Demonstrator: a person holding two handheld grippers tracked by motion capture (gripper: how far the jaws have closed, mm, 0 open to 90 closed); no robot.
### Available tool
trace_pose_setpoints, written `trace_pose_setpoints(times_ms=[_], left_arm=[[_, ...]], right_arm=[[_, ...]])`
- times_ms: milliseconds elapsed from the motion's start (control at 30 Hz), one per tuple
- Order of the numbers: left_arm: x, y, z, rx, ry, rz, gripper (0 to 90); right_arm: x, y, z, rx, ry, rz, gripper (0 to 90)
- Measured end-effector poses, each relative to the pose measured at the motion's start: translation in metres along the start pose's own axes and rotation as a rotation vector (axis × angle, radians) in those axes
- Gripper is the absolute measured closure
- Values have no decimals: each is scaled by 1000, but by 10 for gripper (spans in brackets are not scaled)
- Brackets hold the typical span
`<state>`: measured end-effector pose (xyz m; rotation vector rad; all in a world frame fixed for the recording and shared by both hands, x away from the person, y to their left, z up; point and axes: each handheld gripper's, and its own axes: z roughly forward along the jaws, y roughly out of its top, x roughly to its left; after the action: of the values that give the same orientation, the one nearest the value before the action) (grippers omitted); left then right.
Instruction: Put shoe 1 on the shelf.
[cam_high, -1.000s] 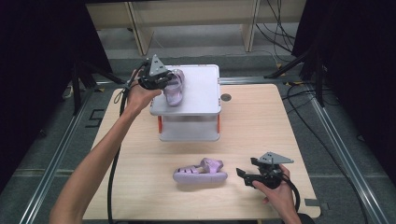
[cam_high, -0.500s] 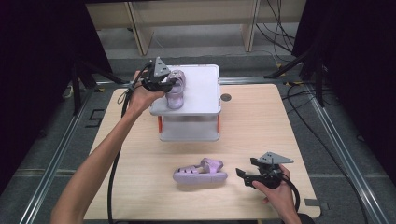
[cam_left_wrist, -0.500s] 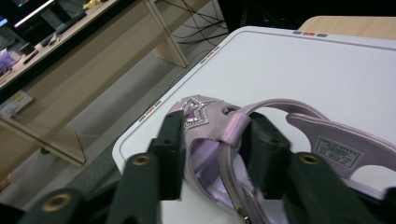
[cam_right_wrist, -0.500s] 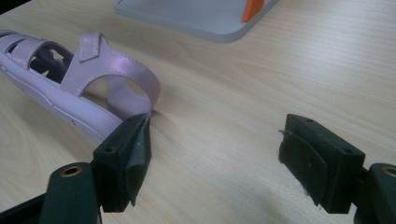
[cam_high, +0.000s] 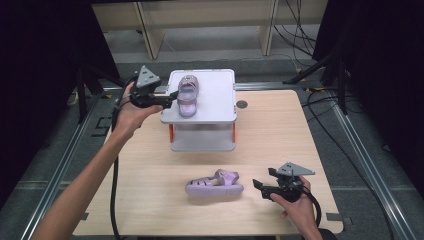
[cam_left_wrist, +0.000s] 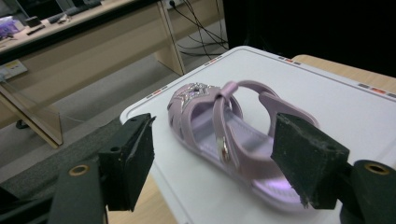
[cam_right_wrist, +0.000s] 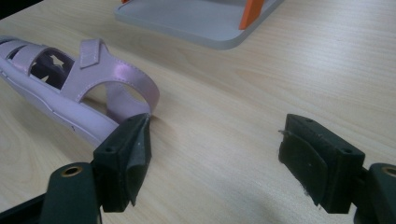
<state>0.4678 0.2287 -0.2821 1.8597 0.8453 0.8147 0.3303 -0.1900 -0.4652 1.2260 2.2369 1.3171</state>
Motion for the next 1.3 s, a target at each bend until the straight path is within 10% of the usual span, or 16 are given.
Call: trace_pose_setpoints(times_ms=[400,1000,1300], left_arm=[[-18,-68,-86,-51,-31,-32,246],[-47,-168,-89,-70,-131,-125,162],[-43,-206,-97,-40,-49,-186,162]], right_arm=[[5,6,-1,-60,18,-41,286],[7,11,3,-80,34,-46,276],[11,20,3,-116,62,-77,276]])
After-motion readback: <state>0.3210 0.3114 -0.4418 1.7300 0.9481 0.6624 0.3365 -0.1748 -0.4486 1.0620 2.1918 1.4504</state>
